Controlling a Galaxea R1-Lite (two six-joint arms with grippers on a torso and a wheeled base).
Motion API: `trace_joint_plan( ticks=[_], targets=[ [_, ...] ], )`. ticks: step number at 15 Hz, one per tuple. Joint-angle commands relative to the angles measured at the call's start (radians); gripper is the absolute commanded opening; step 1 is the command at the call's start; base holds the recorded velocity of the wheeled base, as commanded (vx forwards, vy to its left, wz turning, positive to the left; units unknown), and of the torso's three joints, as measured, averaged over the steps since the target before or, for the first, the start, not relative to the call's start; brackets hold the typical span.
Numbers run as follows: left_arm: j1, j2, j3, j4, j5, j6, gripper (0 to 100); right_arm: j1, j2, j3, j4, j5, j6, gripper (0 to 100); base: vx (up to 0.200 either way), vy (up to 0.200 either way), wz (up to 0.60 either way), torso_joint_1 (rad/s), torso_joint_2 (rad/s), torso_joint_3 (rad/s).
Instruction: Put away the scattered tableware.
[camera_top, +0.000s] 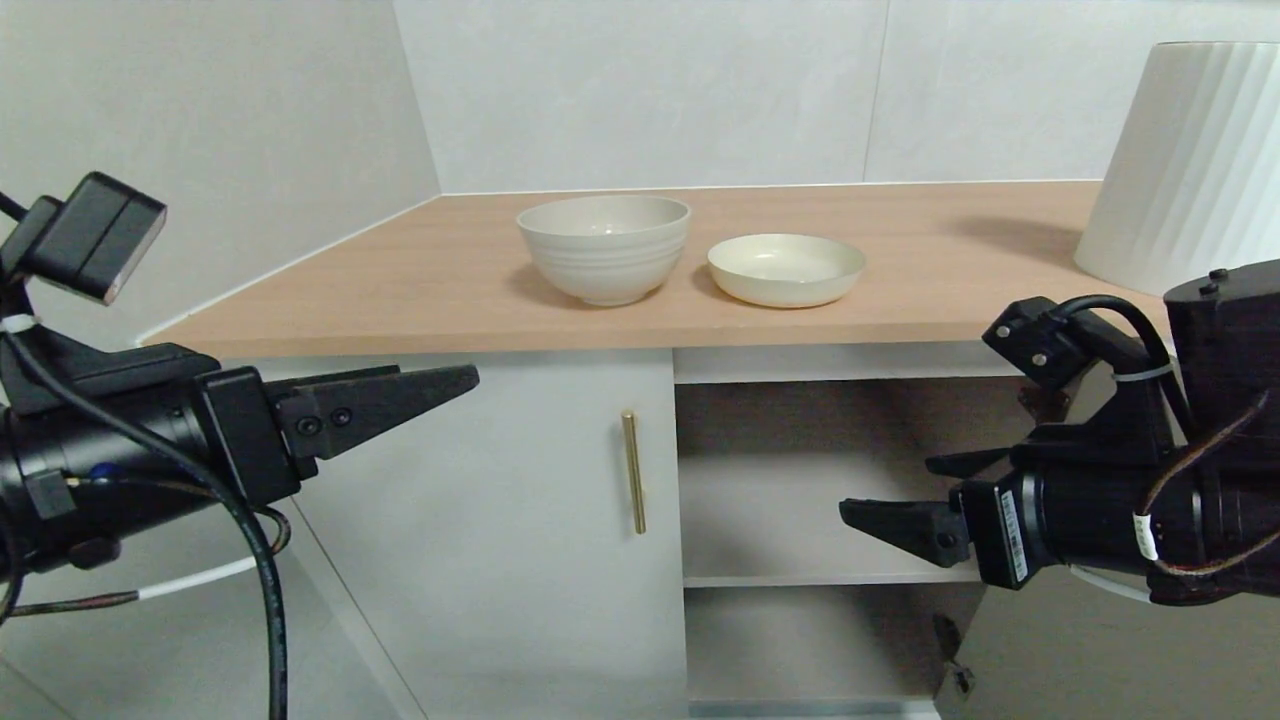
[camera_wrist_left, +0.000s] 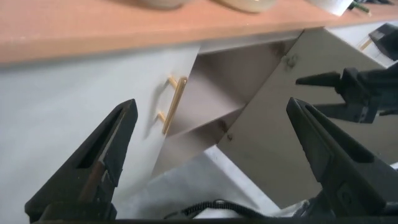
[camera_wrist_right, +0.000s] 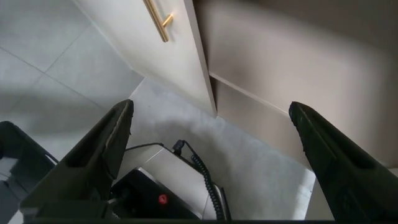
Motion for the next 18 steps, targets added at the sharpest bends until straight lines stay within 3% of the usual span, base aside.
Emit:
trace_joint_plan(
  ticks=[1,12,17,18],
  targets=[
    [0.000,0.011,0.001,-0.003,0.000,-0.002,100,-0.001,-0.001,-0.001,-0.001,-0.002,0.000,100,0.000,0.000,0.00,0.051,-0.23,-0.173],
    [0.025,0.175,-0.028,-0.052,-0.001,-0.004,100,-0.008,0.014,-0.001,-0.001,-0.005,-0.004,100,0.000,0.000,0.00,0.149,-0.43,-0.280],
    [0.071,0.295,-0.071,-0.049,0.009,-0.007,100,-0.024,0.040,-0.003,-0.001,0.001,-0.004,100,0.000,0.000,0.00,0.205,-0.49,-0.283],
    [0.072,0.305,-0.079,-0.047,0.009,-0.032,100,-0.024,0.046,-0.003,-0.001,0.001,-0.004,100,0.000,0.000,0.00,0.212,-0.49,-0.281]
  ],
)
